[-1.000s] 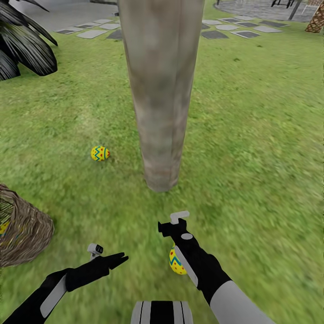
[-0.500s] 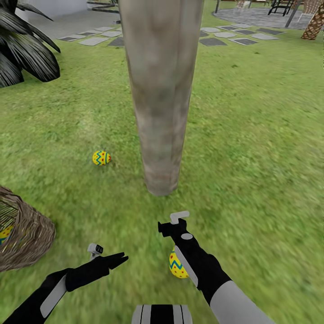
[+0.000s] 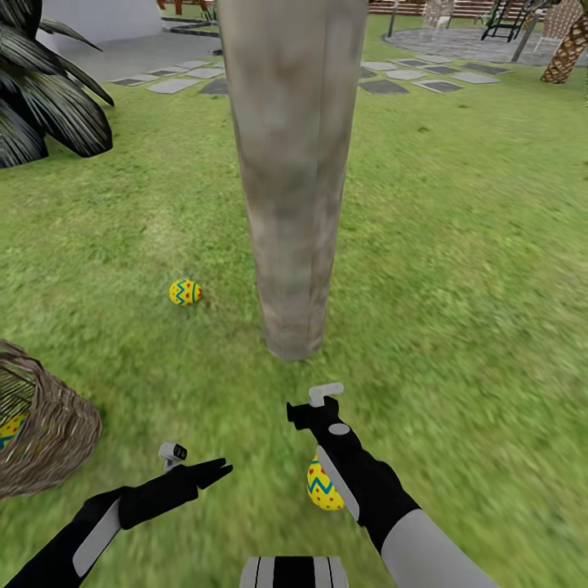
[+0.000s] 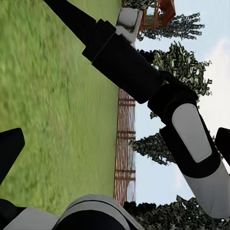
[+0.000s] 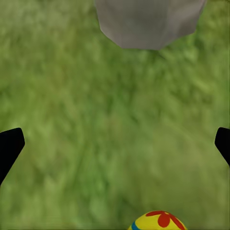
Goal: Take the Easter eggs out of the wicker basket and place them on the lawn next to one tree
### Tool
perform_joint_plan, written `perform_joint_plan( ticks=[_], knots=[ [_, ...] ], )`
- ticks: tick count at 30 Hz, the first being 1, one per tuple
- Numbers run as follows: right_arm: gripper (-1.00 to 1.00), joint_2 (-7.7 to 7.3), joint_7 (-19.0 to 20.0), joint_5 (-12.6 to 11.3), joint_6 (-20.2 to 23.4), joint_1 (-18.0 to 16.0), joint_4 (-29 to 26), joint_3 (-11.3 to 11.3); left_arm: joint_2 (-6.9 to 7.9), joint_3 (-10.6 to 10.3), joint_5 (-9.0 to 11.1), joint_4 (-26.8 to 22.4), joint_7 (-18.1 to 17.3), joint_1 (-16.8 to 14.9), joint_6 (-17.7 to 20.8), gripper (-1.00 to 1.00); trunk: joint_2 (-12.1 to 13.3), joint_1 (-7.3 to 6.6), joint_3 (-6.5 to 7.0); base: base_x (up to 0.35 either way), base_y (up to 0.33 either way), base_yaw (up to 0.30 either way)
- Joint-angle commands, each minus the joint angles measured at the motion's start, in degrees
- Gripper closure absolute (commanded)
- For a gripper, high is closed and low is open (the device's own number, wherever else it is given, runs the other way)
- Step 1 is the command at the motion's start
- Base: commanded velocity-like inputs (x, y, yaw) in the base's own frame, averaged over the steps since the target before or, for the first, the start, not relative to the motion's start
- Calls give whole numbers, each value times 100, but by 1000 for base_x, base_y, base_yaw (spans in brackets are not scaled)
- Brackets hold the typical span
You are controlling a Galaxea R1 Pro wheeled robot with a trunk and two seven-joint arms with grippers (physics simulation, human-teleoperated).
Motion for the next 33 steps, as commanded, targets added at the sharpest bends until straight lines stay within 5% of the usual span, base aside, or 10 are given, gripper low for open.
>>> perform_joint_plan(
  ticks=[1, 20, 33],
  knots=[
    [-100, 0, -48, -51, 20, -3, -6, 13, 5, -27, 49, 1, -2, -5, 60, -100, -1, -1, 6, 0, 0, 0],
    [-100, 0, -50, -51, 38, -2, 0, 22, -11, -36, 59, -4, 16, -1, 22, -100, -1, -1, 181, 123, 0, 0],
    [-100, 0, -50, -51, 38, -3, 0, 22, -85, -2, 87, 5, -27, -1, -62, -100, -1, -1, 301, -29, 0, 0]
  ],
)
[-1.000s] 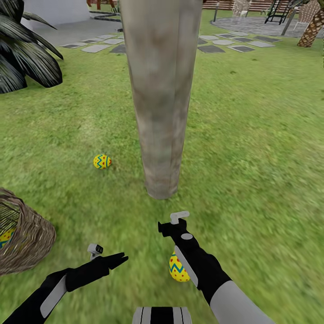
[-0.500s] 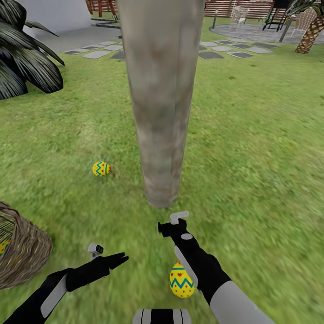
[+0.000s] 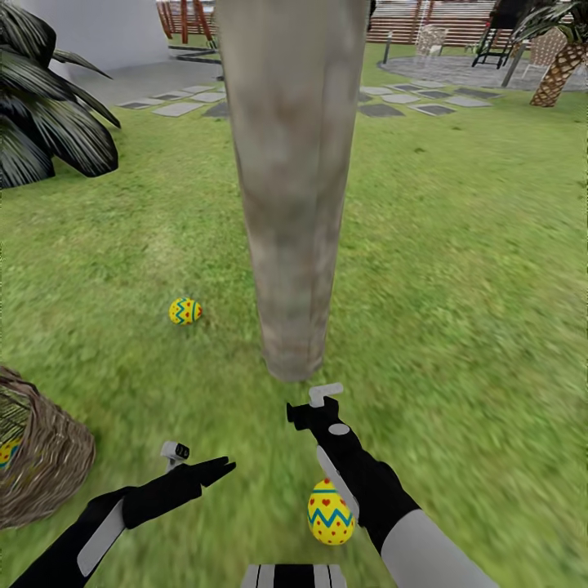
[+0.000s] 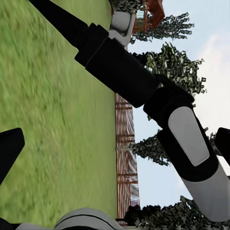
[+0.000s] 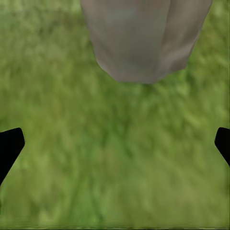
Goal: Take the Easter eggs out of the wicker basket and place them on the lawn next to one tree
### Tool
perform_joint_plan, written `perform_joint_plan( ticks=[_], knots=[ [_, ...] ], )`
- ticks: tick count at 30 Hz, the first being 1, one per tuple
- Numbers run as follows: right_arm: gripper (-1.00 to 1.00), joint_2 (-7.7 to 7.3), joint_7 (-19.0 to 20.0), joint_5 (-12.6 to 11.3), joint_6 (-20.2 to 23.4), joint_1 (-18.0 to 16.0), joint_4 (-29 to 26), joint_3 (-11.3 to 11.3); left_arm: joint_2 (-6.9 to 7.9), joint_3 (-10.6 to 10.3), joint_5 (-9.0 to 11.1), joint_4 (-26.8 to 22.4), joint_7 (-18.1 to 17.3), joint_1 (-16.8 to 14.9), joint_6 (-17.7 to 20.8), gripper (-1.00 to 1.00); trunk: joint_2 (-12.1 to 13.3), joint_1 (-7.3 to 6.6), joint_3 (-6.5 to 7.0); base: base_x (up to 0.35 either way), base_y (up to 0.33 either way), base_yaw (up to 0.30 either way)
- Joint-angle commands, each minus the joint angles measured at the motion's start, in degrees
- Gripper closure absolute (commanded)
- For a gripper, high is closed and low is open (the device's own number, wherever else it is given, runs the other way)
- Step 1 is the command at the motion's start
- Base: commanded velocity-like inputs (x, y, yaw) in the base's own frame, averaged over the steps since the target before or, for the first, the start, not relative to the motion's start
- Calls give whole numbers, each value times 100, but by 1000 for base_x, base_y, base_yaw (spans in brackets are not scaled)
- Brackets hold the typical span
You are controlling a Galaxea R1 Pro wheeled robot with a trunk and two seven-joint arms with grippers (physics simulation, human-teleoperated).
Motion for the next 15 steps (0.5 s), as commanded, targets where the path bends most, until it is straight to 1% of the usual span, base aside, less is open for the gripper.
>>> perform_joint_plan(
  ticks=[1, 3, 5, 15],
  knots=[
    [-100, 0, -47, -52, 20, -3, -6, 13, 8, -27, 52, 3, -10, -4, 61, -100, -2, -3, 6, -283, 0, 0],
    [-100, 0, -47, -52, 20, -2, -5, 13, 7, -32, 55, -1, -18, -2, 60, -100, -2, -3, 24, -230, 0, 0],
    [-100, 0, -47, -52, 20, -2, -6, 13, 7, -34, 55, -2, -19, -2, 59, -100, -2, -3, 43, -83, 0, 0],
    [-100, 0, -47, -52, 20, -4, -12, 14, 7, -44, 64, -11, -38, -4, 66, -100, -2, -3, 135, -10, 0, 0]
  ],
)
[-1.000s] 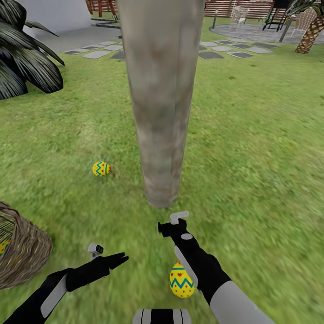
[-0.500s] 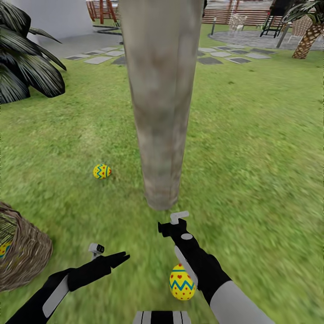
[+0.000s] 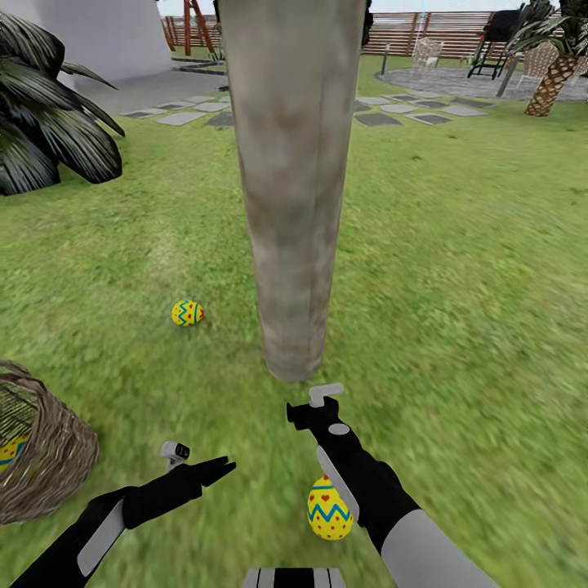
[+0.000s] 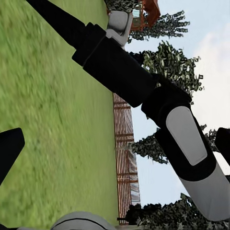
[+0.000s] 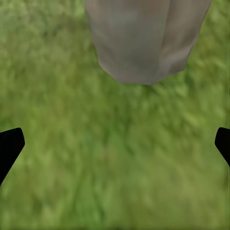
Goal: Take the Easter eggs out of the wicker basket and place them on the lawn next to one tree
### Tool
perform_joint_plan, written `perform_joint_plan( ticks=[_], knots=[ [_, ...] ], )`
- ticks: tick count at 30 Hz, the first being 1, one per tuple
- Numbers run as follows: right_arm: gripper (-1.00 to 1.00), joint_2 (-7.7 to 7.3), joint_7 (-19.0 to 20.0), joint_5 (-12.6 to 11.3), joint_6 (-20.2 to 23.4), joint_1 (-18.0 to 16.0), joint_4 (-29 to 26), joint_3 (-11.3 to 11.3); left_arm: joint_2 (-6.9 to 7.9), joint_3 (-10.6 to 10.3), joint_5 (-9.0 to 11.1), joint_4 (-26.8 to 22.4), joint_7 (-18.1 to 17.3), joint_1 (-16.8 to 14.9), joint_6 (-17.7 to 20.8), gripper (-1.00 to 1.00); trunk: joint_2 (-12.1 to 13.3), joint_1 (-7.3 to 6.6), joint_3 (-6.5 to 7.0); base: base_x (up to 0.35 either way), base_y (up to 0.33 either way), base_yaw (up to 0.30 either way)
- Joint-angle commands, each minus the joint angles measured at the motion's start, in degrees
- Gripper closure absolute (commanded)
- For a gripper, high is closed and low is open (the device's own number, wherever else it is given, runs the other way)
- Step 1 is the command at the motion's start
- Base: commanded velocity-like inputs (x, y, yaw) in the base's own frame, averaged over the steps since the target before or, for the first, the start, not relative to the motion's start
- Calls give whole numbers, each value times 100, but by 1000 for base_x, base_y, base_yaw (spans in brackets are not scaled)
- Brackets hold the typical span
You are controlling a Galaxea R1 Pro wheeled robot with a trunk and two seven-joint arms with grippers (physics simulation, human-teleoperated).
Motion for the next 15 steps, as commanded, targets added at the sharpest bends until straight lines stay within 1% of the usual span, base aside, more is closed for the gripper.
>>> perform_joint_plan(
  ticks=[1, 8, 12, 15],
  knots=[
    [-100, 0, -47, -52, 20, -3, -6, 16, 8, -28, 49, 1, -4, -3, 61, -100, -2, -1, 6, 0, 0, 0],
    [-100, 0, -47, -52, 20, -2, -6, 12, 9, -28, 49, 5, -4, -6, 62, -100, -2, -1, 70, -16, 1, 25],
    [-100, 0, -54, -52, 20, -2, -6, 12, 9, -26, 50, 6, -5, -3, 62, -100, -2, -1, 107, -224, 55, 80],
    [-100, 0, -56, -52, 20, -4, -6, 12, 9, -28, 49, 1, -7, -7, 62, -100, -2, -1, 135, -115, 38, 88]
  ],
)
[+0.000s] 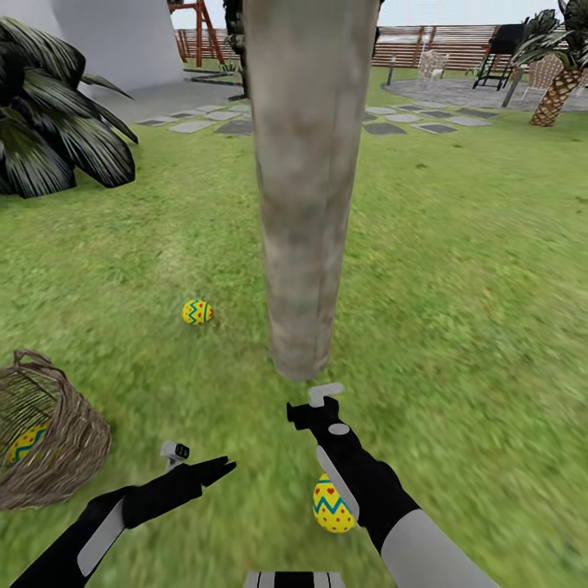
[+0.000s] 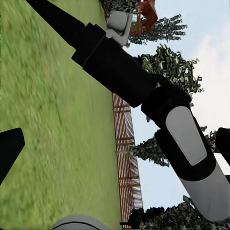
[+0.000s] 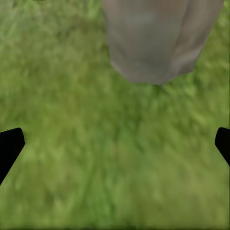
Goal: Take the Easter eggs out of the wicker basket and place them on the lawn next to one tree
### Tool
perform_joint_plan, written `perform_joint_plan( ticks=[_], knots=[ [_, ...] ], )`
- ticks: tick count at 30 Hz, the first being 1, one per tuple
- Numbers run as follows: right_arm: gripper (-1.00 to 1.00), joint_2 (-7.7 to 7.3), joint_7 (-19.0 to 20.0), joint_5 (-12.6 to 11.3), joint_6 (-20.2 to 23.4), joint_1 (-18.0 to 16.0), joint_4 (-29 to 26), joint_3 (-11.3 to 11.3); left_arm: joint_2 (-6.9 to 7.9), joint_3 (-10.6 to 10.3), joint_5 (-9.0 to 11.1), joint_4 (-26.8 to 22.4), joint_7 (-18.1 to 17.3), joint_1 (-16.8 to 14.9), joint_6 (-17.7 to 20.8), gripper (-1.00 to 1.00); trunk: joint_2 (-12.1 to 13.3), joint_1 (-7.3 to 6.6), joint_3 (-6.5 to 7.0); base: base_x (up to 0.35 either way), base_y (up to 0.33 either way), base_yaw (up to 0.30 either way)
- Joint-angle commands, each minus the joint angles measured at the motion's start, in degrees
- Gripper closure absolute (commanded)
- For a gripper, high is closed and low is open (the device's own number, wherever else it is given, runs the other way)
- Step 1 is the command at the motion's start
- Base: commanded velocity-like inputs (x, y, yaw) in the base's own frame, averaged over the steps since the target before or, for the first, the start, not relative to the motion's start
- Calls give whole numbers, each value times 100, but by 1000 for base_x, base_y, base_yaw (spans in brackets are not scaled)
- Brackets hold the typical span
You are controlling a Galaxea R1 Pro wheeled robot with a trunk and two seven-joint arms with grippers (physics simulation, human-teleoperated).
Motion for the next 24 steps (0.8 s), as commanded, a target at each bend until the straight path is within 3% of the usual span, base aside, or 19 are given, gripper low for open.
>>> perform_joint_plan(
  ticks=[1, 24],
  knots=[
    [-100, 0, -47, -51, 20, -2, -7, 10, 7, -32, 49, 1, -3, -4, 60, -100, -2, -1, 5, -37, 12, 102],
    [-100, 0, -47, -53, 33, -2, -7, -6, 6, -39, 49, 0, -10, -2, 60, -100, -2, -1, 181, -2, 1, 183]
  ],
)
